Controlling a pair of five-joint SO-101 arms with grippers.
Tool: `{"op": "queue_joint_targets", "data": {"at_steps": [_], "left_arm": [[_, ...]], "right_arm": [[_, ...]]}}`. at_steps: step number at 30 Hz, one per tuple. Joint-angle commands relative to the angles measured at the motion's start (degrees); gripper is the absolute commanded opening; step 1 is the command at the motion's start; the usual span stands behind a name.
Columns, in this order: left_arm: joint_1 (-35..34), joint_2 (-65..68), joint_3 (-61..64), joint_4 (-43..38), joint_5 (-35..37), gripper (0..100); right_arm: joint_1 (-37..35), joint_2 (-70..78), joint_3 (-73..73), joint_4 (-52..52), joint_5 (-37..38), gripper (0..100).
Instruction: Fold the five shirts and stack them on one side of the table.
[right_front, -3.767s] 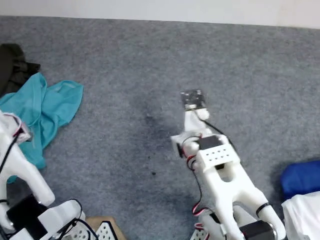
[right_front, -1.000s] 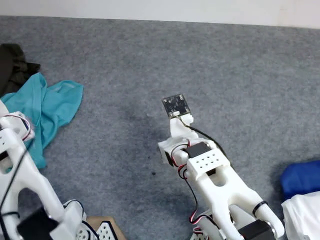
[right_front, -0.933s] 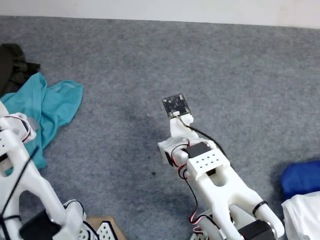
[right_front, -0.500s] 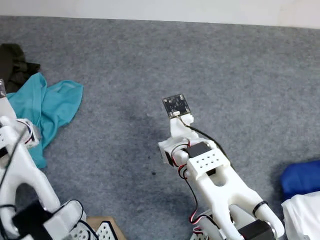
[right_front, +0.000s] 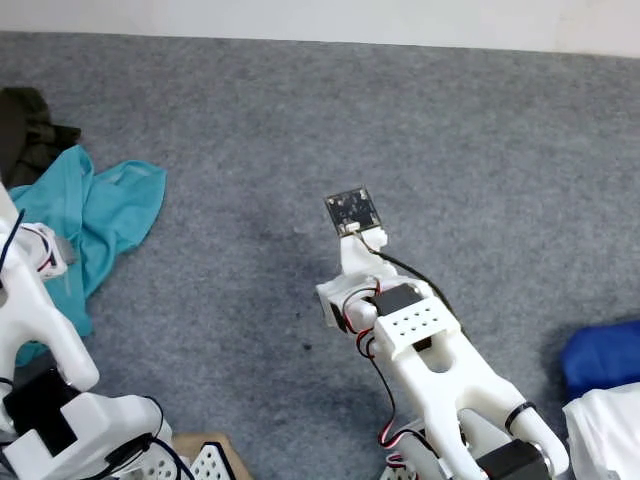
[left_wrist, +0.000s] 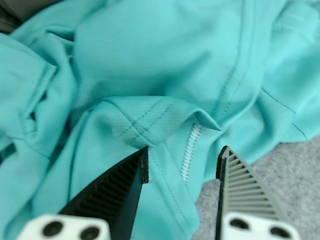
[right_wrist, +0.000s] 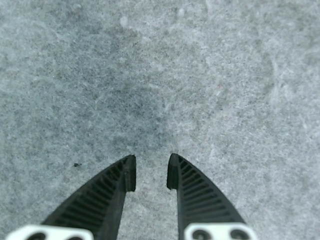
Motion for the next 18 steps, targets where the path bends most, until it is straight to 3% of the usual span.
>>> {"op": "queue_joint_targets", "data": {"at_steps": [1, 6, 18], "left_arm": [[-1.71, -0.40, -3.12, -0.79, -0.62, 23], [-2.68, -0.66, -3.30, -0.62, -4.13, 23], [-3.30, -0.48, -4.88, -1.23, -4.13, 23]], "right_arm": [[0.75, -1.54, -0.13, -0.92, 0.00, 11.8], [0.75, -1.54, -0.13, -0.92, 0.00, 11.8], [0.75, -1.54, -0.13, -0.92, 0.00, 11.8]]}}
